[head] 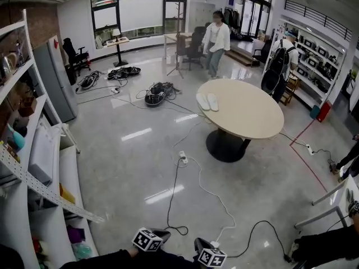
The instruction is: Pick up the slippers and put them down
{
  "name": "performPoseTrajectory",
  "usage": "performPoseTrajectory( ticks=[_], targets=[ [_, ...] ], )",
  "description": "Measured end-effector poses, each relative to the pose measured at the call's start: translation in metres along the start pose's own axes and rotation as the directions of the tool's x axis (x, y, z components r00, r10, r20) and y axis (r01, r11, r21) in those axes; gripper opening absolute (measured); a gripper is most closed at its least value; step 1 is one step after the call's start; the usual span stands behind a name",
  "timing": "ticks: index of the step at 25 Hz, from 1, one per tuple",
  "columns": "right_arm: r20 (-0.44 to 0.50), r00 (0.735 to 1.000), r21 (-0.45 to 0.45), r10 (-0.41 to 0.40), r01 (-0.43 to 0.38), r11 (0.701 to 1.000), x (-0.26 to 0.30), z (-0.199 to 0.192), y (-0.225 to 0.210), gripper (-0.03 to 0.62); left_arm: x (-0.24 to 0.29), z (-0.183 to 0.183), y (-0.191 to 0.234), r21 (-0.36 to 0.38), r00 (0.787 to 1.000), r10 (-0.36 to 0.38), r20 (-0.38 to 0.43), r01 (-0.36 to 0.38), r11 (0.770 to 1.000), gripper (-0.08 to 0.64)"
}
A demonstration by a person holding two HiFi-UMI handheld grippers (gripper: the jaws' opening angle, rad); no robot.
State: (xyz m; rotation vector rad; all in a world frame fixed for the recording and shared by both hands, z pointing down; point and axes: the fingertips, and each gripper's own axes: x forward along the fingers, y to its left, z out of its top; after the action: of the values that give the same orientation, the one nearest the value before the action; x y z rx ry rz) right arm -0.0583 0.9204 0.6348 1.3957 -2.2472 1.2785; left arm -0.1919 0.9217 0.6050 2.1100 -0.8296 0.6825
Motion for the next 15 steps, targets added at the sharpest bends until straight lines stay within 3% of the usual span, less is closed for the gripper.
performPoseTrajectory(
  ticks=[8,15],
  targets=[
    [-0.001,0.998,-0.003,-0.058,0.058,0.998,0.04,0.015,0.006,0.017,0.009,0.023,0.048,0.011,0.999,-0.038,0.003,0.038,0.999,0.025],
    [0.037,0.983,-0.039,-0.18,0.181,0.983,0.077,0.045,0.032,0.017,0.005,0.064,0.102,-0.007,0.989,-0.147,0.014,0.147,0.989,0.025]
  ],
)
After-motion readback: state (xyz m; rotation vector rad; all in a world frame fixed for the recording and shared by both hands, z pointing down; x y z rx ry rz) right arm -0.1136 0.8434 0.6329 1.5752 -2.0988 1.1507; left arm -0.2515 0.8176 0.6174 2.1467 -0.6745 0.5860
